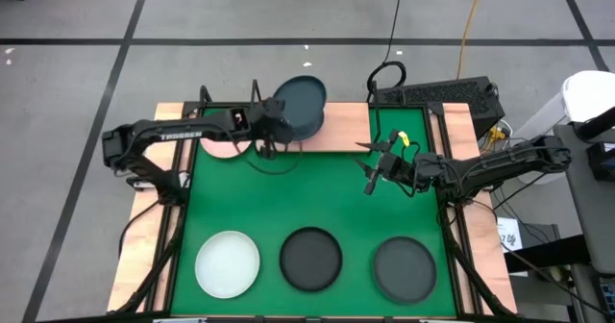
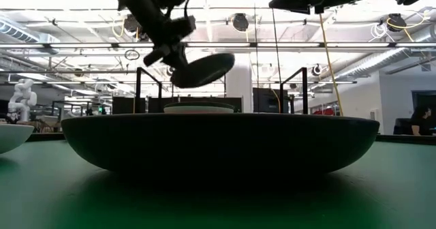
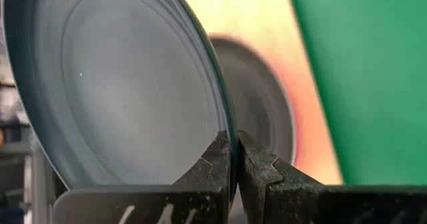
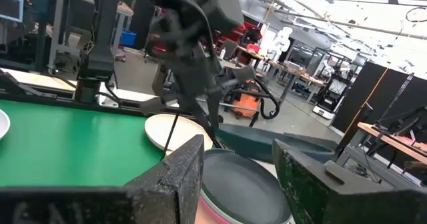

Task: Place and stack plates onto a shelf
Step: Stack the blue plate on top of the dark green plate on the shelf

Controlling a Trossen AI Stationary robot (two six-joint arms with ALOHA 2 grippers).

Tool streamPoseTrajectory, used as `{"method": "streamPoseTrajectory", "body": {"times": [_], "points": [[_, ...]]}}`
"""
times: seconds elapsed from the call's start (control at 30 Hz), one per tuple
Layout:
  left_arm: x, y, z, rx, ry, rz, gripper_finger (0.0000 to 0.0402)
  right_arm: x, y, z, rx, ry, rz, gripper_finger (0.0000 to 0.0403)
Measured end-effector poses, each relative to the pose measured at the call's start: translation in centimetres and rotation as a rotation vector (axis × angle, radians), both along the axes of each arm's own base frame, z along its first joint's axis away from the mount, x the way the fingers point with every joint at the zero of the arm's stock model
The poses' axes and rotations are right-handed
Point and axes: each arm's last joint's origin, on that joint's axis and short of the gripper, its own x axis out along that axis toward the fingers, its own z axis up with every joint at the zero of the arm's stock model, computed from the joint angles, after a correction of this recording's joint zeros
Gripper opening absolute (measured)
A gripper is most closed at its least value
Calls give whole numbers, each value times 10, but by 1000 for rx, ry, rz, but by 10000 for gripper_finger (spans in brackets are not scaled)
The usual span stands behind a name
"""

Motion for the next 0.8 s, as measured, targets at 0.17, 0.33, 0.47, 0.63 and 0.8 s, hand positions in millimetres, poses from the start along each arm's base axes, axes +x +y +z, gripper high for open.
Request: {"method": "streamPoseTrajectory", "body": {"times": [0.17,0.33,0.47,0.63,0.8], "points": [[5,12,-18,-48,44,4,10,0,0,-1,-1,8,0,160],[10,17,-35,-72,100,12,11,0,0,-1,-1,8,0,160],[11,17,-35,-71,96,11,32,0,0,-1,-2,8,0,160],[12,17,-34,-61,84,20,56,0,0,-1,-3,8,0,160],[12,17,-34,-39,87,68,98,0,0,-1,-2,8,0,160]]}}
